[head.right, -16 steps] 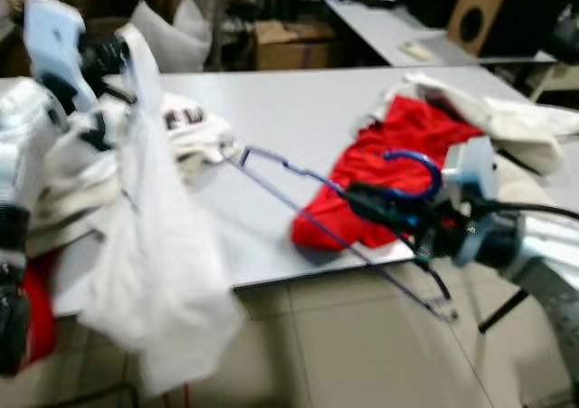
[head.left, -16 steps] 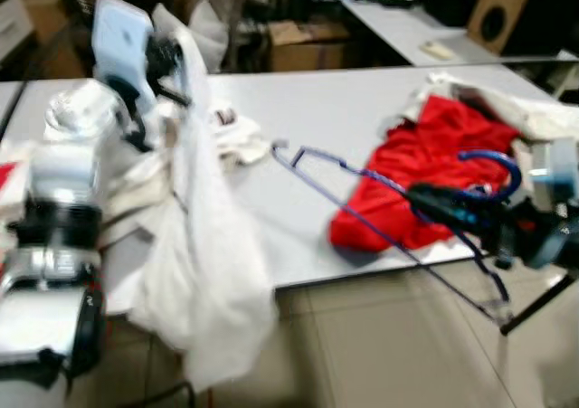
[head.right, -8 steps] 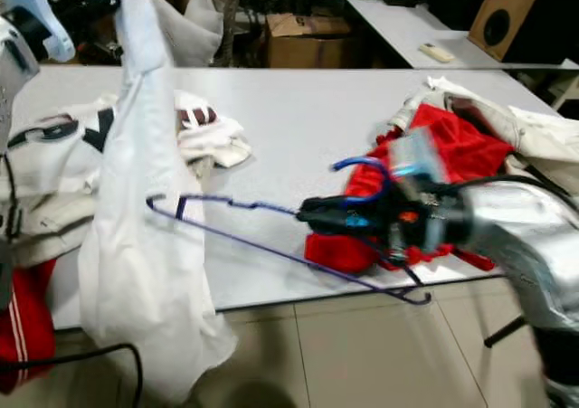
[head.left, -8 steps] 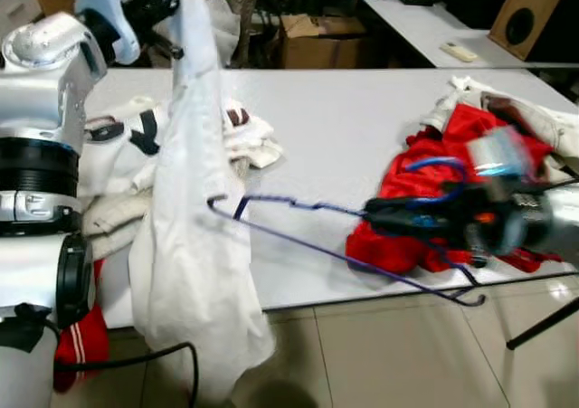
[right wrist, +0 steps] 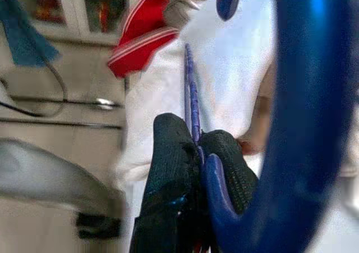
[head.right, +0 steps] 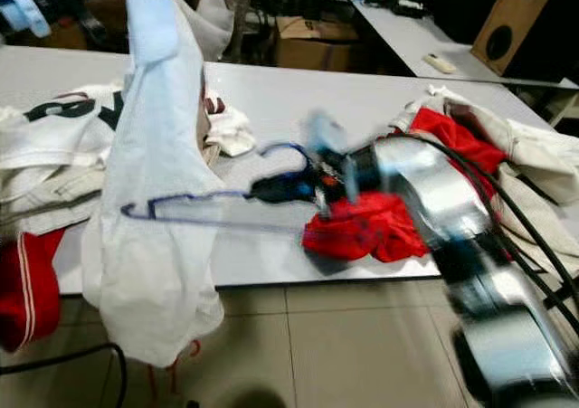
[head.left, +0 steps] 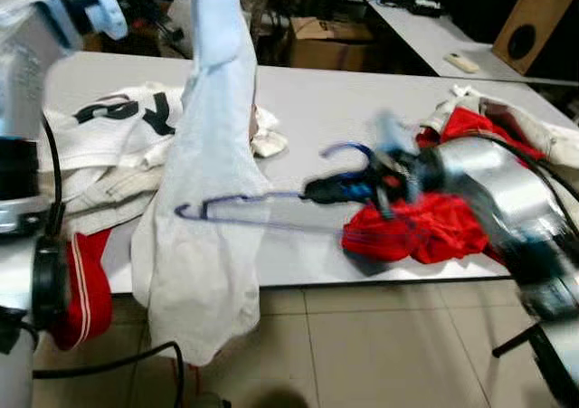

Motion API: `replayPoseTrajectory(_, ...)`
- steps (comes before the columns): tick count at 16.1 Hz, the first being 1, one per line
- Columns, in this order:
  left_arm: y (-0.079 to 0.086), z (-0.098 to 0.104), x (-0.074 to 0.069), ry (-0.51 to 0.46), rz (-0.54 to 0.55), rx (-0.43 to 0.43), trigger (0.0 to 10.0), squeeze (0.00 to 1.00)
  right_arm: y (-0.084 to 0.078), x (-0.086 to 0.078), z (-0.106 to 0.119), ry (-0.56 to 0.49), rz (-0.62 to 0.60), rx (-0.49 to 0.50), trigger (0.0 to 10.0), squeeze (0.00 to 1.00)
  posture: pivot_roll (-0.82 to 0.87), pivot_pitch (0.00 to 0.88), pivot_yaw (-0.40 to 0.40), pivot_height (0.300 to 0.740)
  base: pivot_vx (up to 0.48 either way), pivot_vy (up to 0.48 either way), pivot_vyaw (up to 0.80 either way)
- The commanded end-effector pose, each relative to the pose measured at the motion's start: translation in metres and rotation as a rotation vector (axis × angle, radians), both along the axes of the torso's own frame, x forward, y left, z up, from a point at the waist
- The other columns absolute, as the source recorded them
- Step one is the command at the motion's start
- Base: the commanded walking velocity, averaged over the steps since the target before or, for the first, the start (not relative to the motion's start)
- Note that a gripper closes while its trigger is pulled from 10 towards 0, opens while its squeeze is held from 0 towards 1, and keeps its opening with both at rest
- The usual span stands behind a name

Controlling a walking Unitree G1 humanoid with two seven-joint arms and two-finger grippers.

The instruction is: Hang hanger

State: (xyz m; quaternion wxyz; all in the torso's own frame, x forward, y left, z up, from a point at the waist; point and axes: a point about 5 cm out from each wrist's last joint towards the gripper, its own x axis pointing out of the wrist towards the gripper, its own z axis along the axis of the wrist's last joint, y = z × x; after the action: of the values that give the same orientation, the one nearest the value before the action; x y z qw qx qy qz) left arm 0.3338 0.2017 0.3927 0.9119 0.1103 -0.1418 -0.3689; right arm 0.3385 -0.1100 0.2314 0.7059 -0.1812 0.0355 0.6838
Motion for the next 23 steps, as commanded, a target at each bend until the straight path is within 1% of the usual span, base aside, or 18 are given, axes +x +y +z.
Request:
replayPoseTrajectory(1,-0.002,0.018,-0.009,-0.049,-0.031,-0.027,10.0,0.00,-0.002,0.010,0.005,-0.060,-0.043,-0.025,10.0,0.00,0.04,0.000,-0.122,0.740,0.000,0.000,0.00)
replayPoseTrajectory(2,0.000,0.036,-0.015,-0.121,-0.034,-0.080,10.0,0.00,0.012,0.038,0.032,-0.232,-0.254,0.038,10.0,0.00,0.06,0.000,-0.130,0.740,0.000,0.000,0.00)
replayPoseTrajectory(3,0.003,0.051,-0.020,-0.186,-0.023,-0.129,10.0,0.00,0.021,0.056,0.064,-0.369,-0.452,0.151,10.0,0.00,0.06,0.000,-0.130,0.740,0.000,0.000,0.00)
replayPoseTrajectory(5,0.012,0.072,-0.028,-0.303,0.015,-0.215,10.0,0.00,0.005,0.065,0.134,-0.441,-0.713,0.549,10.0,0.00,0.07,0.000,-0.148,0.740,0.000,0.000,0.00)
replayPoseTrajectory(6,0.019,0.081,-0.033,-0.342,0.046,-0.266,10.0,0.00,-0.006,0.063,0.161,-0.450,-0.759,0.714,10.0,0.00,0.07,0.000,-0.148,0.740,0.000,0.000,0.00)
replayPoseTrajectory(7,0.025,0.086,-0.036,-0.365,0.065,-0.296,10.0,0.00,-0.008,0.061,0.169,-0.462,-0.751,0.755,10.0,0.00,0.07,0.000,-0.148,0.740,0.000,0.000,0.00)
replayPoseTrajectory(8,0.027,0.085,-0.036,-0.363,0.071,-0.306,10.0,0.00,-0.005,0.062,0.165,-0.459,-0.731,0.724,10.0,0.00,0.06,0.000,-0.145,0.740,0.000,0.000,0.00)
replayPoseTrajectory(9,0.029,0.082,-0.033,-0.345,0.086,-0.316,10.0,0.00,0.006,0.065,0.150,-0.438,-0.692,0.642,10.0,0.00,0.06,0.000,-0.145,0.740,0.000,0.000,0.00)
replayPoseTrajectory(10,0.027,0.072,-0.025,-0.309,0.107,-0.308,10.0,0.00,0.017,0.067,0.124,-0.401,-0.615,0.525,10.0,0.00,0.06,0.000,-0.145,0.740,0.000,0.000,0.00)
replayPoseTrajectory(11,0.026,0.045,-0.003,-0.211,0.225,-0.253,10.0,0.00,0.027,0.065,0.072,-0.315,-0.480,0.335,10.0,0.00,0.06,0.000,-0.145,0.740,0.000,0.000,0.00)
replayPoseTrajectory(13,0.025,0.006,0.025,-0.087,0.379,-0.182,10.0,0.00,0.025,0.055,0.018,-0.202,-0.341,0.186,10.0,0.00,0.05,0.000,-0.128,0.740,0.000,0.000,0.00)
replayPoseTrajectory(15,0.024,-0.050,0.050,0.040,0.510,-0.073,10.0,0.00,0.007,0.033,-0.027,-0.079,-0.132,0.073,10.0,0.00,0.03,0.000,-0.108,0.740,0.000,0.000,0.00)
replayPoseTrajectory(17,0.035,-0.080,0.058,0.102,0.604,-0.010,10.0,0.00,-0.013,0.016,-0.037,-0.018,-0.026,0.039,10.0,0.00,0.02,0.000,-0.091,0.740,0.000,0.000,0.00)
replayPoseTrajectory(18,0.039,-0.085,0.060,0.113,0.630,-0.005,10.0,0.00,-0.020,0.012,-0.036,-0.011,-0.012,0.035,10.0,0.00,0.01,0.000,-0.081,0.740,0.000,0.000,0.00)
replayPoseTrajectory(19,0.049,-0.092,0.062,0.116,0.689,0.008,10.0,0.00,-0.040,0.002,-0.028,0.001,0.003,0.034,10.0,0.00,0.01,0.000,-0.068,0.740,0.000,0.000,0.00)
replayPoseTrajectory(20,0.059,-0.094,0.061,0.107,0.730,0.045,10.0,0.00,-0.051,-0.004,-0.019,0.004,0.011,0.039,10.0,0.00,0.01,0.000,-0.055,0.740,0.000,0.000,0.00)
replayPoseTrajectory(21,0.068,-0.100,0.059,0.110,0.746,0.116,10.0,0.00,-0.060,-0.011,-0.011,0.000,0.017,0.038,10.0,0.00,0.00,0.000,-0.051,0.740,0.000,0.000,0.00)
replayPoseTrajectory(23,0.080,-0.116,0.051,0.183,0.662,0.282,10.0,0.00,-0.072,-0.020,0.006,-0.037,-0.006,0.066,10.0,0.00,-0.01,0.000,-0.037,0.740,0.000,0.000,0.00)
